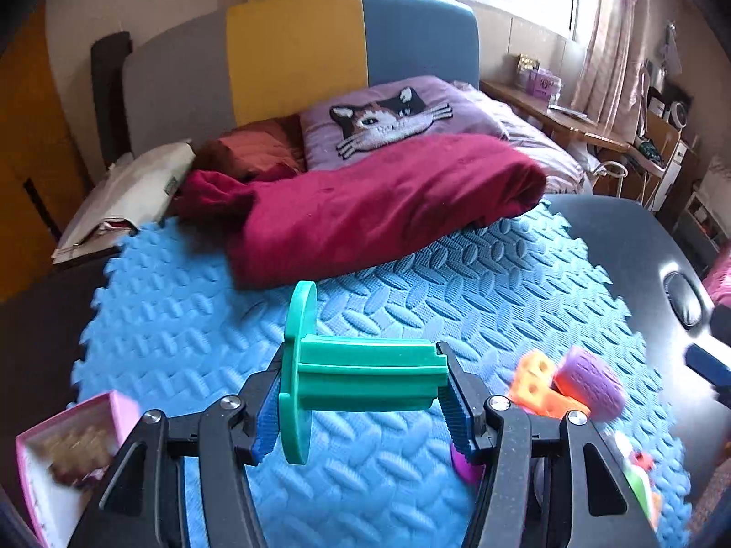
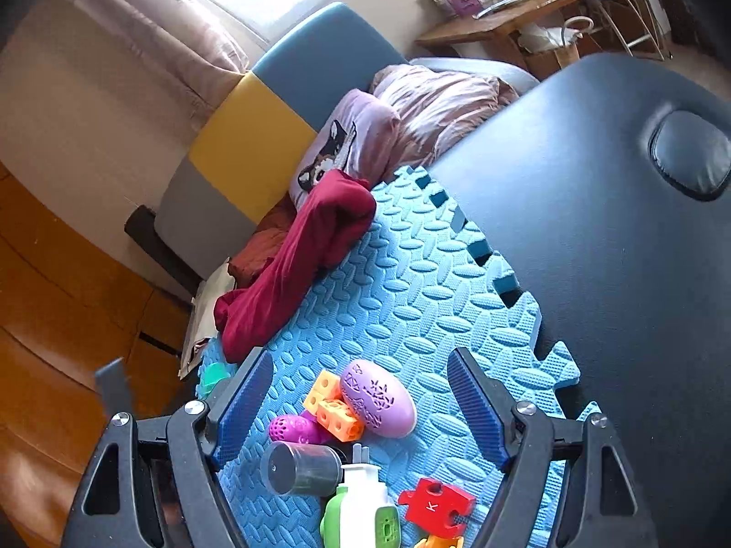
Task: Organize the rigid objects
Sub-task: 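Carry the green spool piece with the left gripper into the white tray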
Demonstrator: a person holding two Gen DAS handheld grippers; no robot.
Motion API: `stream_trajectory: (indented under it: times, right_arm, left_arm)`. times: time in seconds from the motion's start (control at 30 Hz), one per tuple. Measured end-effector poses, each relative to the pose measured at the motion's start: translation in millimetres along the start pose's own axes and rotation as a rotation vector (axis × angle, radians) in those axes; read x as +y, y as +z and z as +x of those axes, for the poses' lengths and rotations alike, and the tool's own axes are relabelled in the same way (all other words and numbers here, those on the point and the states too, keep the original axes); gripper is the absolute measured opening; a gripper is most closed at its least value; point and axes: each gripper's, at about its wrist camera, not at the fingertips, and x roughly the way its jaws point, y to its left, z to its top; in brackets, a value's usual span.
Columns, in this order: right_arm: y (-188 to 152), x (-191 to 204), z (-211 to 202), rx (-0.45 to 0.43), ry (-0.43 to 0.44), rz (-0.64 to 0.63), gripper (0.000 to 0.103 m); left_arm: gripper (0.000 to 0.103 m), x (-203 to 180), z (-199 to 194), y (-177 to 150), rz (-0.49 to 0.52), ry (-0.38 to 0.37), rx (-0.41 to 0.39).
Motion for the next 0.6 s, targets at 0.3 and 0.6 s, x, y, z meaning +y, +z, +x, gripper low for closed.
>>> stream_trajectory:
  times: [0.3, 0.6]
  right_arm:
    - [-8, 11, 16, 0.073, -0.008, -0.066, 0.08]
    - [-10, 10, 26, 0.076, -0.092, -0.112, 0.075]
  left_arm:
    - [0.06, 10, -83, -27, -0.024, -0.015, -0.09]
    - [0.06, 33, -144, -73, -0.077, -0.021, -0.125]
